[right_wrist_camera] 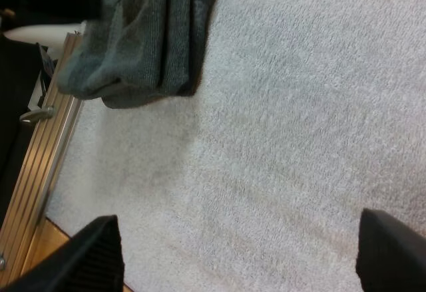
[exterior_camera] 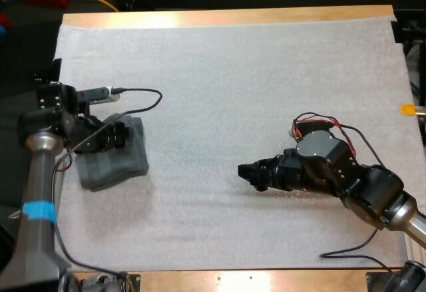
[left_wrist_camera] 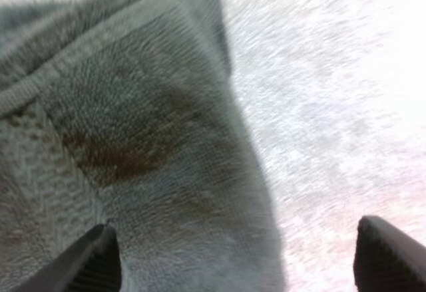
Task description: Pick towel from pile, fold and stack
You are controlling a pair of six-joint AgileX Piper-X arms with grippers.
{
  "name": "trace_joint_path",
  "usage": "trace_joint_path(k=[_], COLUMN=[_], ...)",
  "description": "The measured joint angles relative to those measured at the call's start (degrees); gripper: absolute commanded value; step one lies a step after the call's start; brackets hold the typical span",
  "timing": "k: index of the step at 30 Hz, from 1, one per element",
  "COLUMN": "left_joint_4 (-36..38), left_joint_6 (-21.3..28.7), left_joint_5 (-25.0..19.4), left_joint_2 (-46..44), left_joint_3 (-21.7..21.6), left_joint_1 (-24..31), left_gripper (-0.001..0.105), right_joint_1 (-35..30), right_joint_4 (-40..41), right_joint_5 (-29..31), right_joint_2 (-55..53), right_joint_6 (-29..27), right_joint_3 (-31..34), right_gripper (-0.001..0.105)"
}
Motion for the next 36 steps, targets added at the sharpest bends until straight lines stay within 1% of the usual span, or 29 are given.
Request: trace_joint_path(k=[6,12,15,18,21,23,30,36], left_joint_4=[0.00,-0.08,-0.08,-0.36,-0.69,-0.69,-1.27,-1.41], left_joint_6=[-1.90,-3.09,-3.41,-3.41,-3.41,-3.41,-3.41,-3.41], left_joint_5=[2.66,5.93,6.37,6.51,6.79,6.84,6.84,6.84], left_joint_2=[-8.26,-14.19,-16.43,-17.89,-19.17,-20.38,-24.83,-26.69], left_joint_3=[-0.34,-0.34,-0.34,-0.34,-0.34,-0.34,-0.34,-0.34], left_joint_1=[0.00,-0.16,-1.95,-5.56,-8.42,-9.33,-9.36,-9.36], left_gripper=[0.070,0.070,0.070,0.070,0.070,0.070,0.070,0.070], right_joint_1=[0.00,0.00,0.00,-1.13,-4.11,-7.07,-16.95,-25.78], right_joint_4=[-0.42,-3.59,-4.14,-4.14,-3.13,-1.50,6.27,13.37], right_joint_5=[0.00,0.09,1.69,3.15,3.32,3.33,3.33,3.33], right_joint_2=[0.00,0.00,0.00,0.00,0.00,0.00,0.00,0.00], right_joint_6=[0.00,-0.23,-1.46,-2.73,-2.81,-3.52,-10.44,-16.21], right_joint_3=[0.00,0.00,0.00,0.00,0.00,0.00,0.00,0.00], right_gripper=[0.070,0.070,0.070,0.070,0.070,0.070,0.070,0.070])
